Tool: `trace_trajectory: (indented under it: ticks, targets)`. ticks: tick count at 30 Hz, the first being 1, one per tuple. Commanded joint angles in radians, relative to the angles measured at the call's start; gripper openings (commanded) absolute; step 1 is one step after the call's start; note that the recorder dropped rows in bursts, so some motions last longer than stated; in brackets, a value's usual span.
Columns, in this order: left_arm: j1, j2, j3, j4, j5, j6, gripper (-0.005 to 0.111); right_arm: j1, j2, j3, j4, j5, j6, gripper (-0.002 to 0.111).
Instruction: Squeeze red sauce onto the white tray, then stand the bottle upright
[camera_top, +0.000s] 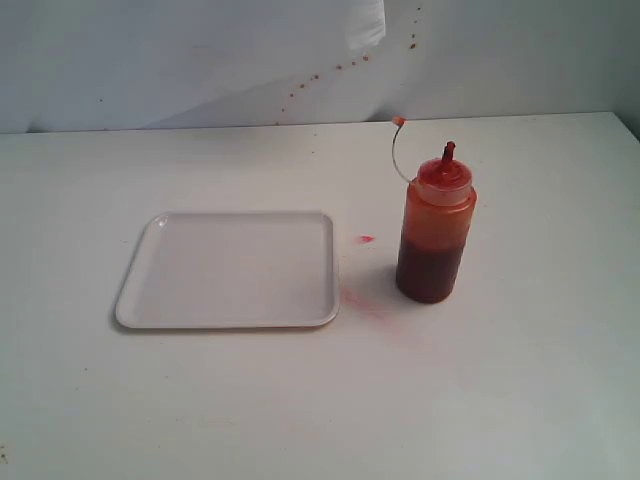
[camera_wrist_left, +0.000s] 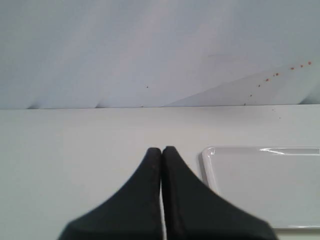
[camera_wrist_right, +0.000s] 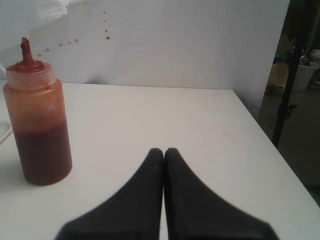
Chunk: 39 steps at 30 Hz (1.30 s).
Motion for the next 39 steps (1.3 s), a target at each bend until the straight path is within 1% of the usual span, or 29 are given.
trace_trajectory:
  ticks: [1, 19, 29, 32, 36, 39]
  targets:
    - [0.001, -0.003, 0.005, 0.003, -0.002, -0.001, 0.0, -0.008, -0.002, 0.004, 0.006, -0.011, 0.002, 0.0]
    - [0.001, -0.003, 0.005, 0.003, -0.002, -0.001, 0.0, -0.008, -0.002, 0.004, 0.006, -0.011, 0.002, 0.0]
    - [0.001, -0.003, 0.005, 0.003, -0.006, -0.001, 0.0, -0.008, -0.002, 0.004, 0.006, -0.045, 0.002, 0.0]
    - [0.001, -0.003, 0.005, 0.003, -0.006, -0.001, 0.0, -0.008, -0.002, 0.004, 0.01, -0.127, 0.002, 0.0]
    - [0.001, -0.003, 0.005, 0.003, -0.006, -0.001, 0.0, -0.008, -0.002, 0.004, 0.086, -0.421, 0.002, 0.0]
    - [0.001, -0.003, 0.005, 0.003, -0.006, -0.001, 0.0, -0.008, -0.002, -0.043, 0.092, -0.433, 0.002, 0.0]
